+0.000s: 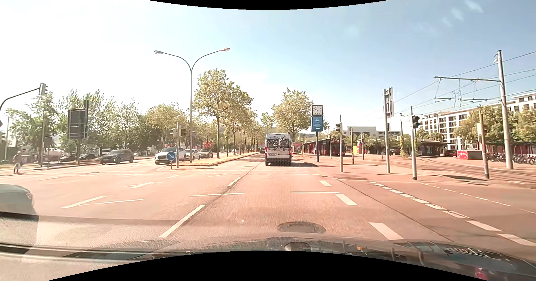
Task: Follow the waypoints while adhering to traffic rules and regulations
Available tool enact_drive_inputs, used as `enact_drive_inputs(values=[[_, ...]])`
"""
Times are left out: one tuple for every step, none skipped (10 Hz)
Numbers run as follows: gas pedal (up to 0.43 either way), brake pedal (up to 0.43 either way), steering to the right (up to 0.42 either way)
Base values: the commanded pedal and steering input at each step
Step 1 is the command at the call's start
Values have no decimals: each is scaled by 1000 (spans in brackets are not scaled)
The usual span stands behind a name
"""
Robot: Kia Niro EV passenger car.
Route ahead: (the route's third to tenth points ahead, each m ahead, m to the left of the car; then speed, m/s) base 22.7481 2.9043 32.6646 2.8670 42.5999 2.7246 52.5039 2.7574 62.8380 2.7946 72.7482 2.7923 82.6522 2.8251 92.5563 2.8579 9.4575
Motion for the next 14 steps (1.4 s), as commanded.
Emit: enact_drive_inputs(values=[[240, 0, -1], [240, 0, -1], [240, 0, -1], [240, 0, -1], [240, 0, -1], [240, 0, -1], [240, 0, -1], [240, 0, -1], [240, 0, -1], [240, 0, -1], [228, 0, -1], [228, 0, -1], [220, 0, -1], [209, 0, -1]])
